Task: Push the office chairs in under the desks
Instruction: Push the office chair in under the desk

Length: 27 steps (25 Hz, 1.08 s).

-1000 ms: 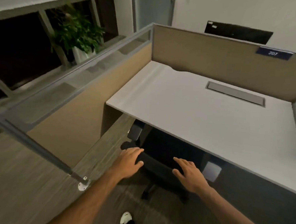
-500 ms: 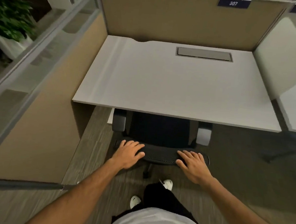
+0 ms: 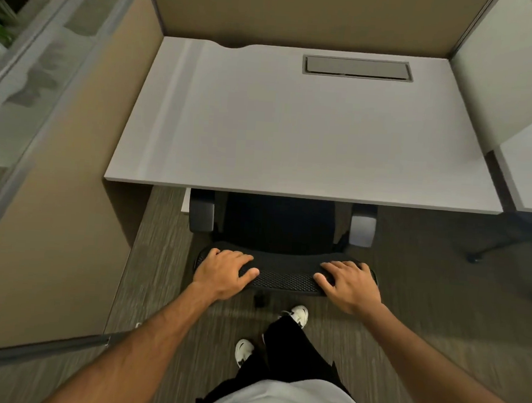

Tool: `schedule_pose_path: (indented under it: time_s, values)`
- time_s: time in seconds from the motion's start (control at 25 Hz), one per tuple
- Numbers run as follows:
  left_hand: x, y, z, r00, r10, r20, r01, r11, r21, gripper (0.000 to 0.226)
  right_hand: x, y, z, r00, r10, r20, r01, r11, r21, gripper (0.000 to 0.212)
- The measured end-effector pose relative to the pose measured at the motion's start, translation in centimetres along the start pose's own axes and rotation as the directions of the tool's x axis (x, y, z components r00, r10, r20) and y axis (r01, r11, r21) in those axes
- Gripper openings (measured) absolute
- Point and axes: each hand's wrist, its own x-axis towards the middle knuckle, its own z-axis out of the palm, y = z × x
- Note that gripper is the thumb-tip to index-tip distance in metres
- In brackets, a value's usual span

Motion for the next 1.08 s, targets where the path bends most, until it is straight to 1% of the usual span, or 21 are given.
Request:
schedule_pose_path:
  time_s: [0.12,0.24,0.44,0.64,0.88,1.08]
  values:
    - [0.8,-0.1,-0.4,1.0,0.003,-0.023,-0.003,1.0,0.012,0.079,0.9,0.1,-0.2,1.0,0.007,-0.03,-0.008,1.0,-0.022,0.078]
    - [1.9,-0.2,-0.7,0.999,0.003,-0.039,-0.003,1.0,-0.005,0.083,2.2,0.7,-0.4,0.999,0.017,-0.027,-0.017,1.0,-0.022,0.078]
    - [4.8,-0.7,-1.7,0.999,0.006,-0.043,-0.006,1.0,0.0,0.084,4.4,1.4,-1.2,0.997,0.037,-0.064,-0.038,0.999,-0.027,0.078]
    - [8.1,-1.5,-2.9,0.998,0.004,-0.062,-0.004,1.0,0.003,0.088,7.4,2.1,-2.8,0.995,0.033,-0.089,-0.033,0.999,-0.001,0.08]
    - [11.4,-1.7,-4.2,0.996,0.016,-0.083,-0.015,1.0,0.013,0.093,10.6,3.4,-4.6,0.991,0.019,-0.13,-0.02,1.0,-0.008,0.083]
    - [14.4,-1.5,-5.3,0.996,0.016,-0.09,-0.015,1.0,0.007,0.093,13.2,5.0,-5.9,0.988,0.008,-0.155,-0.009,1.0,-0.004,0.084]
